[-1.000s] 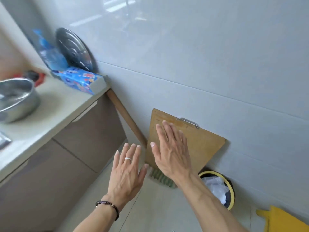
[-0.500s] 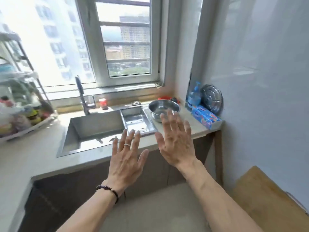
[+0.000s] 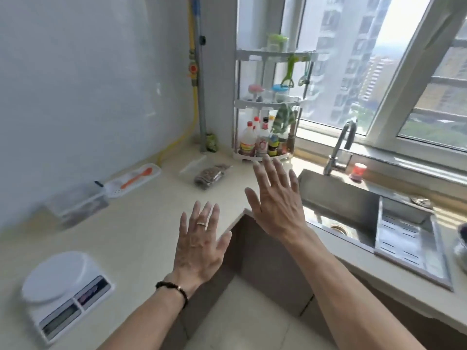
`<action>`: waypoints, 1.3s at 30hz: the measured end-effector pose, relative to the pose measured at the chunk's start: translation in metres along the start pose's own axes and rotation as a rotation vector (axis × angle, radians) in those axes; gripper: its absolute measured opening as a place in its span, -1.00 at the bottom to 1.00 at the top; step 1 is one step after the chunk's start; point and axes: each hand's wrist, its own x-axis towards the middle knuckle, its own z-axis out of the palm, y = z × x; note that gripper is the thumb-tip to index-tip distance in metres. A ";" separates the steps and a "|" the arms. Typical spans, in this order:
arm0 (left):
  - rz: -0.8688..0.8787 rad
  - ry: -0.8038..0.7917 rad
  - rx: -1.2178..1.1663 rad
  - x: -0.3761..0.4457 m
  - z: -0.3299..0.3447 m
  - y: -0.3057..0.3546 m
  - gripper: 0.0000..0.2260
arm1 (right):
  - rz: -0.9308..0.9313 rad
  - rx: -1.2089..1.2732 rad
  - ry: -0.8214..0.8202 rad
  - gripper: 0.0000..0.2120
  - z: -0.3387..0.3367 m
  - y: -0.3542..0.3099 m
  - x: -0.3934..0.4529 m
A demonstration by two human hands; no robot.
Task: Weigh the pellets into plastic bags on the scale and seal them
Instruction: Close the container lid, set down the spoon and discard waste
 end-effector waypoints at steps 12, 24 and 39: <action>-0.538 -0.016 0.150 -0.122 -0.025 -0.186 -0.34 | -0.437 0.265 -0.284 -0.33 0.124 -0.219 0.032; -0.960 -0.168 0.125 -0.230 0.040 -0.262 -0.30 | -0.633 0.243 -0.658 -0.35 0.249 -0.291 -0.033; -1.040 -0.101 0.217 -0.243 0.066 -0.262 -0.32 | -0.772 0.212 -0.670 -0.56 0.304 -0.309 -0.061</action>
